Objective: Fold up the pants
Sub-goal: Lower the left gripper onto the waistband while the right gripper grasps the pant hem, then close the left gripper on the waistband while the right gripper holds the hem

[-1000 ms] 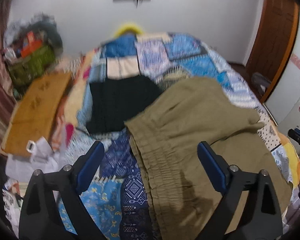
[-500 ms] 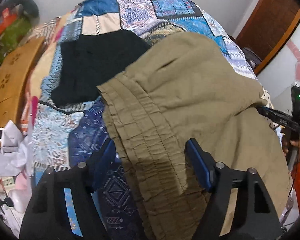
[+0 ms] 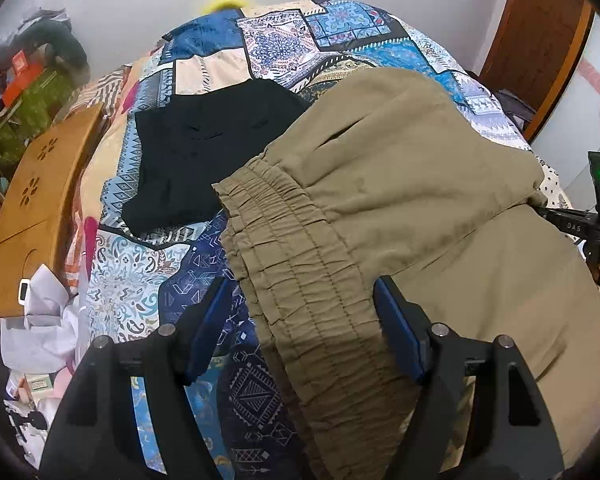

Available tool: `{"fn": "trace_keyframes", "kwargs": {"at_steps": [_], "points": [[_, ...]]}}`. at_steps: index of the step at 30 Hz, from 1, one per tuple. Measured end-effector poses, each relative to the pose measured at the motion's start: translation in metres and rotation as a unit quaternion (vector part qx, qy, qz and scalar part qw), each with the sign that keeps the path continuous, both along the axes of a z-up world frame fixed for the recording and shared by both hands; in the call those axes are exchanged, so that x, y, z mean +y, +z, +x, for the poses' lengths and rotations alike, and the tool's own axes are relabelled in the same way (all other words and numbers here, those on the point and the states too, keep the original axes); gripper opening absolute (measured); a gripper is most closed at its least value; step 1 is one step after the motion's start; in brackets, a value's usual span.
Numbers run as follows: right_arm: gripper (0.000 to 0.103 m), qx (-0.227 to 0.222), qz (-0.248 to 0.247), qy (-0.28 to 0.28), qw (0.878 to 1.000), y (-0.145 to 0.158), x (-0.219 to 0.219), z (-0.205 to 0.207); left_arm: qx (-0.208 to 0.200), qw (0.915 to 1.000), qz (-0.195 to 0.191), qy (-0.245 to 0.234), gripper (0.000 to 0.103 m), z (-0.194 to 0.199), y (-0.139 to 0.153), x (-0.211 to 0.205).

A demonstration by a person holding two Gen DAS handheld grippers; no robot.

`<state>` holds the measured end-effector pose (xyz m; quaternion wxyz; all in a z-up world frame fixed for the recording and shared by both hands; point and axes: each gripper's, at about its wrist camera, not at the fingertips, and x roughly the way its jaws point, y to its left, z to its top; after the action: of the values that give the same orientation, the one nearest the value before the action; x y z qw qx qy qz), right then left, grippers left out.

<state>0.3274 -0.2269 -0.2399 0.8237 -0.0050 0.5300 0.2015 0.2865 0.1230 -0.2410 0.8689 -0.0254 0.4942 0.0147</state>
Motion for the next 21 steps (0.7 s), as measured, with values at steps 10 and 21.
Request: {"fn": "trace_keyframes", "kwargs": {"at_steps": [10, 21], "points": [[0.012, -0.016, -0.052, 0.014, 0.998, 0.015, 0.008, -0.007, 0.027, 0.9985, -0.045, 0.013, 0.074, 0.005, 0.004, 0.012], [0.055, -0.101, -0.001, 0.004, 0.995, 0.071, -0.007, -0.017, -0.021, 0.9995, -0.023, 0.011, 0.084, 0.023, 0.034, 0.018]]}}
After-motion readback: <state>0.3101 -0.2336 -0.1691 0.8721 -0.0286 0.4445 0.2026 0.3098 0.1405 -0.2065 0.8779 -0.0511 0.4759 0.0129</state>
